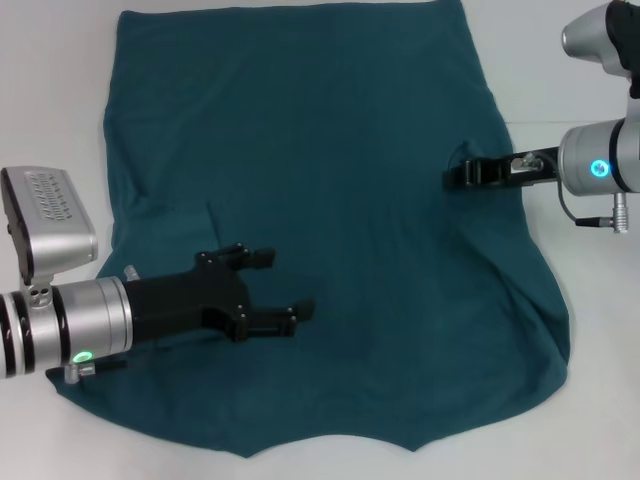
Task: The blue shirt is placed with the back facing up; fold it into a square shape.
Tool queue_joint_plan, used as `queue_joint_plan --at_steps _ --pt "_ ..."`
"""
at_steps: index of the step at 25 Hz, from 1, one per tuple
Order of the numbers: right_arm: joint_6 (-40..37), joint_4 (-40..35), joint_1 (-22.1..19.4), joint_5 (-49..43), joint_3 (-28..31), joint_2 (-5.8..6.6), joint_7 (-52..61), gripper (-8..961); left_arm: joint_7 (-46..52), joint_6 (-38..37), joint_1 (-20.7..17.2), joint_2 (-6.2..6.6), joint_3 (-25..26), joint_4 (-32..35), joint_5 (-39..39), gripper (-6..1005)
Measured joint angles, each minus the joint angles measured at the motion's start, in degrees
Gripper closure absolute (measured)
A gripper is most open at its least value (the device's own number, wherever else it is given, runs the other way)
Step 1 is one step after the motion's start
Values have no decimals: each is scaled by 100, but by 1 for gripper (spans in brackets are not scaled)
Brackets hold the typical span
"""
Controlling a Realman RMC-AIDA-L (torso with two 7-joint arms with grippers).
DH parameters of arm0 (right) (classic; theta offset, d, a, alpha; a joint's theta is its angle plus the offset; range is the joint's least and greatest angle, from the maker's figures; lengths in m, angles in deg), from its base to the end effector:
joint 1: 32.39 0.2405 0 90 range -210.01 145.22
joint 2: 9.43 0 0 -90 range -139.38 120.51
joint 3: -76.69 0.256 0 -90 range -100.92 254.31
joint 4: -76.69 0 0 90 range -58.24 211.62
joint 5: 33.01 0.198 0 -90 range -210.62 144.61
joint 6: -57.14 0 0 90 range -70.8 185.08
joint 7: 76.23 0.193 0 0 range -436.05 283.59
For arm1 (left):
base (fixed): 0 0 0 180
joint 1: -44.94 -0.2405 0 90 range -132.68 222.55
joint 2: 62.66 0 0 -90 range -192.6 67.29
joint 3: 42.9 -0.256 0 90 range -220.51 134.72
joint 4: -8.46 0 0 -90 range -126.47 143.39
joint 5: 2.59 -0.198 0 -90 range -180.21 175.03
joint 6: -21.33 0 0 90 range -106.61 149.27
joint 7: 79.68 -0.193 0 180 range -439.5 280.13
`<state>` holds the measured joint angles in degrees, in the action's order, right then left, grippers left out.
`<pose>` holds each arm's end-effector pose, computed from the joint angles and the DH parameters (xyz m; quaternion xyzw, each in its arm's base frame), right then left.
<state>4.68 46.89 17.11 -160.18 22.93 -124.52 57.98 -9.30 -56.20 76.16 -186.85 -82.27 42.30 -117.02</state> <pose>0.2223 0.4664 -0.0517 -0.8190 0.5028 0.1087 0.2542 -0.2345 0.3482 -0.0857 -0.9359 -0.1991 -0.2260 0.1825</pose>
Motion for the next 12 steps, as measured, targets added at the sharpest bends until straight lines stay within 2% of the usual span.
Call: queue_joint_plan --at_steps 12 --pt "349 88 32 42 37 -51 483 901 -6 24 -28 0 1 -12 0 50"
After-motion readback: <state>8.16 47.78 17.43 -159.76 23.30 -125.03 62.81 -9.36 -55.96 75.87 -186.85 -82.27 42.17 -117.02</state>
